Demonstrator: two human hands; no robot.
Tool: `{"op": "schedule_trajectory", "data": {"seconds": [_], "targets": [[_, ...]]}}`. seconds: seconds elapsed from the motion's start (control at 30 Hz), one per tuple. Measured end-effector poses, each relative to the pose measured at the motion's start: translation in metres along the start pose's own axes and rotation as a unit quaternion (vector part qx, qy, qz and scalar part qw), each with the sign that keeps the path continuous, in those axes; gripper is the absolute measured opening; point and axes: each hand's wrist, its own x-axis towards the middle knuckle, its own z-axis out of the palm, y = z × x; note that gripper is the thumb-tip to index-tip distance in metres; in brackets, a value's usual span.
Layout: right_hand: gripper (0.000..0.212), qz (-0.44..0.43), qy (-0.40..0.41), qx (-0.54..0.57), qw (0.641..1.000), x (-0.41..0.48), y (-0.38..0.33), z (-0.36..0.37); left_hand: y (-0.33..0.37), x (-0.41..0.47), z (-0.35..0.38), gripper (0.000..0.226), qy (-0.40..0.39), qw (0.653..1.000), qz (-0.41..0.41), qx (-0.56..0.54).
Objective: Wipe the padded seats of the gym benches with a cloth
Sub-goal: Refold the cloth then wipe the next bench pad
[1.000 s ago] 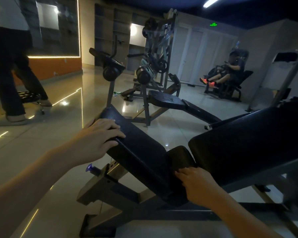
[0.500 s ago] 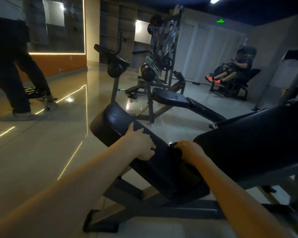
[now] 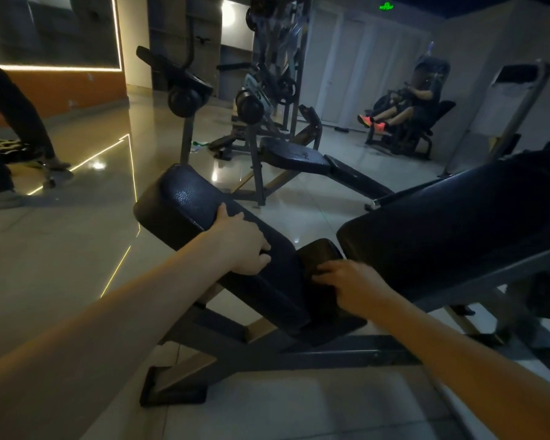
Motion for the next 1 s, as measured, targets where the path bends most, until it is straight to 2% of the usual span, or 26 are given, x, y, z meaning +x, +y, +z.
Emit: {"op": "schedule_trajectory", "data": {"seconds": [0.17, 0.27, 0.4, 0.5, 0.7, 0.83, 0.9, 0.97, 1.0], "targets": [[0.048, 0.087, -0.003, 0.011, 0.996, 0.078, 0.022, 0.0, -0.007, 0.001, 0.013, 0.05, 0.037, 0.999, 0.021, 0.016], [0.043, 0.12, 0.004, 0.018, 0.993, 0.091, 0.025, 0.003, -0.008, 0.001, 0.018, 0.05, 0.058, 0.998, 0.023, 0.02], [0.043, 0.069, 0.014, 0.047, 0.996, 0.054, 0.018, 0.004, -0.008, 0.002, 0.021, 0.049, 0.072, 0.997, 0.02, 0.022], [0.047, 0.004, -0.001, 0.021, 1.0, 0.014, -0.004, 0.003, -0.008, 0.003, 0.023, 0.049, 0.075, 0.997, 0.019, 0.017], [0.041, -0.013, 0.052, -0.019, 0.998, -0.037, -0.037, 0.015, -0.007, 0.002, 0.022, 0.049, 0.072, 0.997, 0.033, 0.012], [0.053, 0.0, 0.107, 0.023, 0.994, -0.052, -0.037, 0.024, -0.007, 0.001, 0.02, 0.048, 0.071, 0.997, 0.038, 0.001], [0.057, 0.024, 0.125, 0.069, 0.989, -0.058, -0.037, 0.028, -0.006, -0.003, 0.023, 0.048, 0.099, 0.994, 0.038, -0.012], [0.047, 0.073, 0.161, 0.15, 0.973, -0.06, -0.041, 0.024, -0.008, -0.01, 0.027, 0.047, 0.149, 0.988, 0.034, -0.02], [0.041, 0.111, 0.186, 0.214, 0.952, -0.058, -0.047, 0.021, -0.011, -0.014, 0.028, 0.046, 0.179, 0.983, 0.032, -0.014]]}}
